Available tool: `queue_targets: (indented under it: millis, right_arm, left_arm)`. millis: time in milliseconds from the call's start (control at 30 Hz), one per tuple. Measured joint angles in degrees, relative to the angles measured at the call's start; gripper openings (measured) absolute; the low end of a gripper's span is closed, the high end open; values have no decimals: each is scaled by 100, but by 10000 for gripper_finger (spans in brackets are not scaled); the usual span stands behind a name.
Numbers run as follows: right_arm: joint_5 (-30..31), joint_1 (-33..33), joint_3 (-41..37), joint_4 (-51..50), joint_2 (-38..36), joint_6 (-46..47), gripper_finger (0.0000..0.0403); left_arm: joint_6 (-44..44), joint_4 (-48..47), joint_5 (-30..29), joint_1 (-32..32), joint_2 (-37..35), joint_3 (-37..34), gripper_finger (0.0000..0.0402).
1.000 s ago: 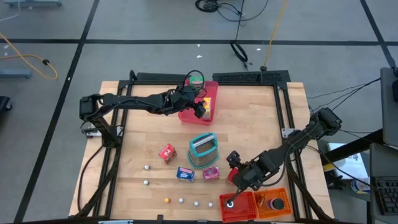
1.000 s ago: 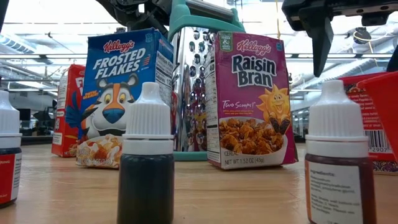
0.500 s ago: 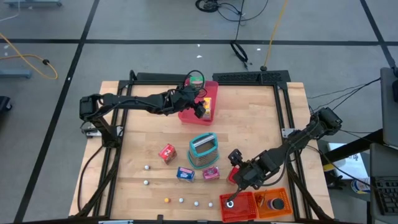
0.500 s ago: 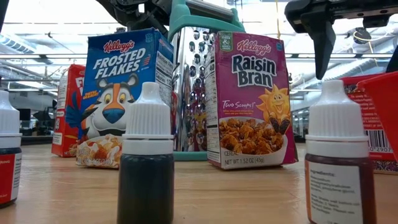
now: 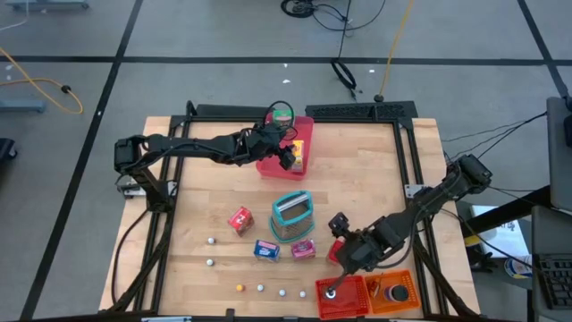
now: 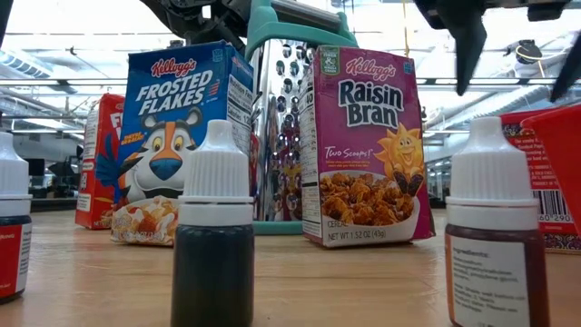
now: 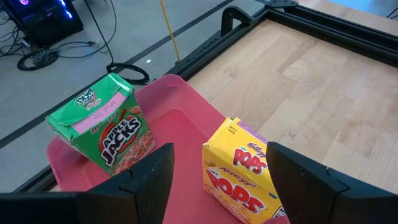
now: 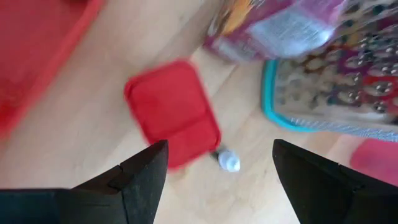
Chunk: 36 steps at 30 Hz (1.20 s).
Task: Pick & Place Kitchen Items
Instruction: Put the red seasoning can into the orange bin
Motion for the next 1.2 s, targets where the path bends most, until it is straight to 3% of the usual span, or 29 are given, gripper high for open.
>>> queue_targets:
  millis: [867,1200]
  right_arm:
    - [-178,278,-11,567,367,-526,281]
    - [-324,154,-428,1010,367,-804,281]
  left_arm:
    - [-105,-275,4,-11,0,0,257]
    - [-109,-275,2,-11,0,0,257]
